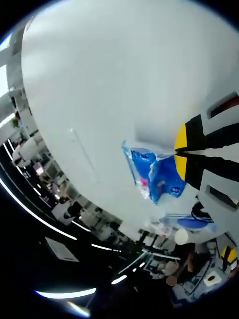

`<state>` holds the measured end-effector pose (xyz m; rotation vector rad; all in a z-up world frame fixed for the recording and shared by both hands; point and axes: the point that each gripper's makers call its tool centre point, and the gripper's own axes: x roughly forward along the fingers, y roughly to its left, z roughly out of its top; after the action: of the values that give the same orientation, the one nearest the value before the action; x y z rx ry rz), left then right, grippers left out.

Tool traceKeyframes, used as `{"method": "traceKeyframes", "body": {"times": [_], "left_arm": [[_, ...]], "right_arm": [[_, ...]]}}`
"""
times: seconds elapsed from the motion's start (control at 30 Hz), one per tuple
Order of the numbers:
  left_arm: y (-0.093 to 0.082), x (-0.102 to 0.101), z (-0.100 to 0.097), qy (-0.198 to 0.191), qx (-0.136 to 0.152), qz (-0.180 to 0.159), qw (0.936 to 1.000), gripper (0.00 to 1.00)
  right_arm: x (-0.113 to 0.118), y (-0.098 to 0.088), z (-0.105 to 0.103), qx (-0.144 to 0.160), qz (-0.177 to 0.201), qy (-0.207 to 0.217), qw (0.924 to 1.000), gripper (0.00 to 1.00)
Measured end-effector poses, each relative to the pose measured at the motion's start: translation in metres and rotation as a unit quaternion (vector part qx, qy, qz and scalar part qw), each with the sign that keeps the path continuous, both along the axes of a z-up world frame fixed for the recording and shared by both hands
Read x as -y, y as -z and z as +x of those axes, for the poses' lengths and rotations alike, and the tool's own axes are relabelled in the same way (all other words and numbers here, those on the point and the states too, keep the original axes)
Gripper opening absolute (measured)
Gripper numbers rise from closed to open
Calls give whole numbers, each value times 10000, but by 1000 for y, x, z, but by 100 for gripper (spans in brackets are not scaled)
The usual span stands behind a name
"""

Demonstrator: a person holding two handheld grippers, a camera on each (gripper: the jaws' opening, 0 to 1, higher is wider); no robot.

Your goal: Arrange the tabletop items into an orderly group along one side of the table until the central work area is clear of visible clutter.

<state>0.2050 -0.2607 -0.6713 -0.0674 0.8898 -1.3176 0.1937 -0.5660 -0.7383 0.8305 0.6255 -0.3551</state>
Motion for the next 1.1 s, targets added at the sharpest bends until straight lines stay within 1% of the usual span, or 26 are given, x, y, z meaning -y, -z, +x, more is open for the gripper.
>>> {"method": "traceKeyframes", "body": {"times": [0.1,0.17,0.27,0.4,0.5,0.6,0.67,0.73,0.8,0.87,0.9,1.0,1.07,1.1], "left_arm": [[-2,-5,1,-8,51,3,10000,12],[-3,-8,2,-35,55,10,10000,12],[-4,-14,5,-95,47,17,9999,12],[-7,-21,10,-232,80,-26,9997,12],[-10,-25,14,-296,127,-57,9995,13],[-12,-27,18,-373,162,-118,9991,14],[-15,-28,22,-457,205,-181,9986,17],[-18,-30,28,-542,276,-261,9978,22],[-19,-31,31,-587,295,-297,9974,24],[-20,-32,34,-558,374,-310,9973,25],[-20,-33,35,-539,441,-297,9971,26],[-21,-35,39,-527,495,-315,9969,30],[-24,-35,43,-522,584,-371,9962,33],[-24,-35,44,-509,625,-392,9960,34]], "right_arm": [[2,3,3,-25,8,-3,10000,0],[4,6,6,17,59,38,10000,0],[1,13,8,-51,150,98,9998,0],[-4,16,10,-113,1,-22,9999,0],[-4,14,12,-79,-57,23,10000,1],[-3,11,14,-61,-119,56,9999,7],[-2,8,14,-37,-221,57,9997,15],[-2,4,14,-14,-353,43,9994,22],[-3,2,11,-6,-377,70,9993,24],[-4,-3,9,108,-361,171,9991,26],[-3,-4,7,141,-361,236,9990,28],[-3,-10,2,213,-496,323,9980,38],[-5,-16,-2,312,-580,373,9971,42],[-7,-19,-3,387,-562,442,9967,43]]}}
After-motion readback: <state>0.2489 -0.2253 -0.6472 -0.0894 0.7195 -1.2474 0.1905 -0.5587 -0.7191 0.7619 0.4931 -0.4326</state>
